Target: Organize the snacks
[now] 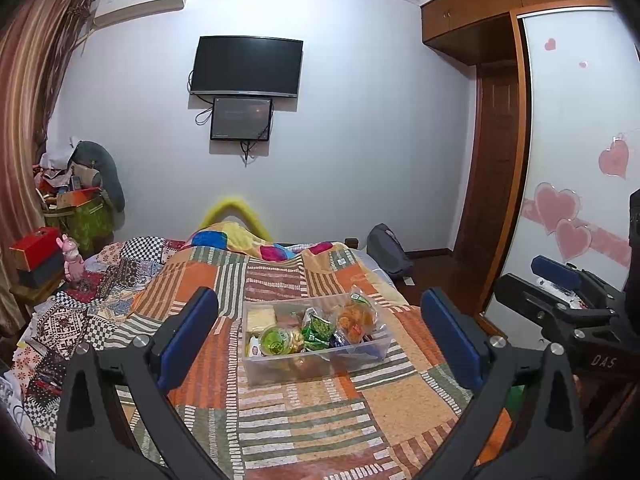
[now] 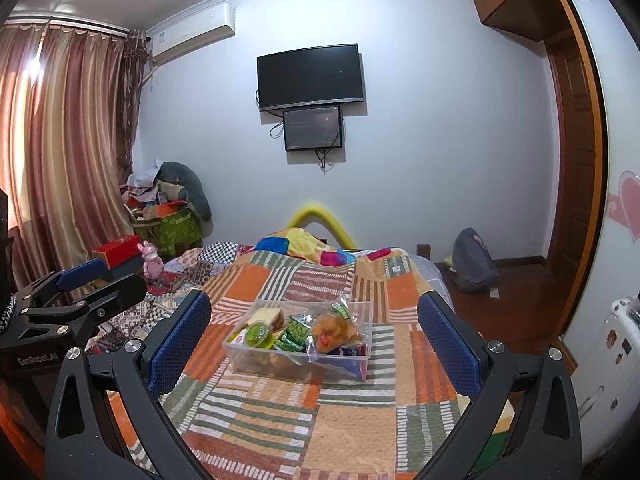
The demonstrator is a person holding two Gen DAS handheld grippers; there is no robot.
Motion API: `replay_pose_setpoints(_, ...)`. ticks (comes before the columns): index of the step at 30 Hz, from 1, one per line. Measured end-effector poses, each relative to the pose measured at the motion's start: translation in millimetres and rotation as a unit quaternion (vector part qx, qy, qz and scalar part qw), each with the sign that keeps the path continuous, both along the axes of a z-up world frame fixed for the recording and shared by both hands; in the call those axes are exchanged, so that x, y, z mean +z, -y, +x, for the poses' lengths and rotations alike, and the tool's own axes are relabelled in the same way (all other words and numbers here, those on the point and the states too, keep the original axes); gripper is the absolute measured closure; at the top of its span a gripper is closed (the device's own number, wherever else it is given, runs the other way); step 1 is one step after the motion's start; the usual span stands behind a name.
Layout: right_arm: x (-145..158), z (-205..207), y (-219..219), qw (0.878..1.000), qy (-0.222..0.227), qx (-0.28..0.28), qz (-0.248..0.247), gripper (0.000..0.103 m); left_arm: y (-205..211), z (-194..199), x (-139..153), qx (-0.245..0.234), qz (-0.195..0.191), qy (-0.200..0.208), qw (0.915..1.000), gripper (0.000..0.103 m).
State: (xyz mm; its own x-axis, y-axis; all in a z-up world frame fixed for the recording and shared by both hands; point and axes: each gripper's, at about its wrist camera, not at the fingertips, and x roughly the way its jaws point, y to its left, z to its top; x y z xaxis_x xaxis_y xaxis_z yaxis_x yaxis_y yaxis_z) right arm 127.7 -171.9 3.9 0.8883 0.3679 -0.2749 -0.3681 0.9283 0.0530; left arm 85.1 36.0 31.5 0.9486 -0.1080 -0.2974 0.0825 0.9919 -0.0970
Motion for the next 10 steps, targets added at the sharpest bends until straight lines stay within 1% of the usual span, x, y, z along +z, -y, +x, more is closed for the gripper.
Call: replay_pose_setpoints(10,0.3,0.3,-0.4,1.000,-0.002,0.003,-0.003,0.000,0.3,-3.9,0.7,-0.008,-0.002,-0.005,1.0000,0.000)
